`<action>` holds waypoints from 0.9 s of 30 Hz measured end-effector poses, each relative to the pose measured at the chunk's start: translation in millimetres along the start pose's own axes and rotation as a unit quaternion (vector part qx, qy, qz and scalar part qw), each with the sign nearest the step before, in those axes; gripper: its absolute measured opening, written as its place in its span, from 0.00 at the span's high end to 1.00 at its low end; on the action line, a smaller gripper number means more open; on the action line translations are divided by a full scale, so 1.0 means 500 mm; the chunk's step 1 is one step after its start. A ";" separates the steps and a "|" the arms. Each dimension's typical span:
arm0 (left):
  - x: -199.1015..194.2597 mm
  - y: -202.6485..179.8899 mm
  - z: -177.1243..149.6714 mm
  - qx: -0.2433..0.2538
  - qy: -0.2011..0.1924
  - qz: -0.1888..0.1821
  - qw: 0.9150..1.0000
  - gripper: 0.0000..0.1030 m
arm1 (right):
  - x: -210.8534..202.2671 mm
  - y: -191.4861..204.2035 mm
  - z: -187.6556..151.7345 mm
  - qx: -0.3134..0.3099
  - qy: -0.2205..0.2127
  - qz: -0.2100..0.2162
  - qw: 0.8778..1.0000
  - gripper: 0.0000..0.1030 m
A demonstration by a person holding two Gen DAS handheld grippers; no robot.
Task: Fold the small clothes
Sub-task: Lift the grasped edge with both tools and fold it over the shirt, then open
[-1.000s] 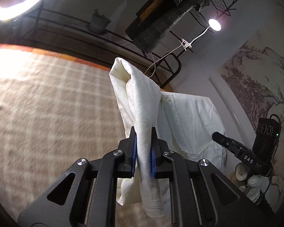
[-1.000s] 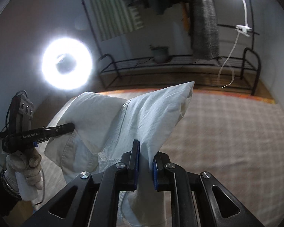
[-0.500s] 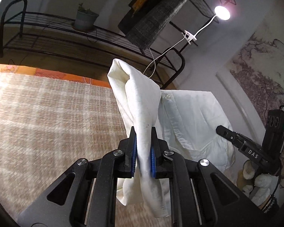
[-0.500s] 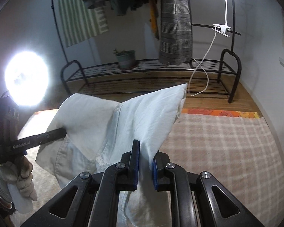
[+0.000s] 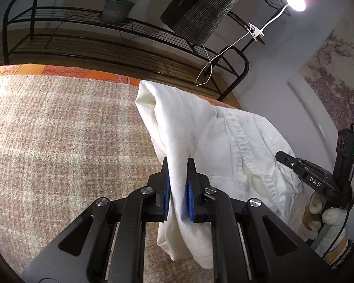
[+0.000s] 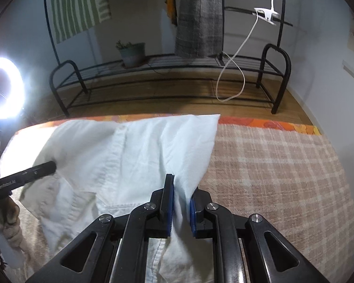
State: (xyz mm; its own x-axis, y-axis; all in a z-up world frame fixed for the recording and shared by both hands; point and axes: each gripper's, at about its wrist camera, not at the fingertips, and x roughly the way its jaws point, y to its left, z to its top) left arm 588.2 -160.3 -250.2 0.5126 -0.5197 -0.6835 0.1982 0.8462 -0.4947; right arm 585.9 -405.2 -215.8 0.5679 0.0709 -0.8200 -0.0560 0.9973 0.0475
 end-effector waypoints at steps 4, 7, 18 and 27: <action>-0.001 -0.005 0.002 -0.004 -0.002 -0.007 1.000 0.90 | 0.010 -0.008 -0.006 0.009 0.004 0.001 1.000 0.91; -0.020 -0.014 0.007 -0.008 -0.003 -0.032 0.999 0.90 | -0.003 -0.014 0.000 0.014 -0.006 0.011 1.000 0.91; 0.028 -0.183 0.025 0.033 -0.003 -0.080 0.996 0.90 | -0.109 -0.120 0.034 0.010 -0.045 -0.040 0.998 0.92; 0.133 -0.282 -0.009 0.059 0.029 -0.070 0.995 0.90 | -0.102 -0.238 0.019 0.031 -0.029 -0.109 0.993 0.92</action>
State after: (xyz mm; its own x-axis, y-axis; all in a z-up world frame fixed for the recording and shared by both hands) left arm 590.8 -314.9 -228.4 0.4243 -0.6373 -0.6433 0.3628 0.7706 -0.5240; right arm 571.6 -527.4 -174.3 0.6077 -0.1472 -0.7804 0.1223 0.9883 -0.0912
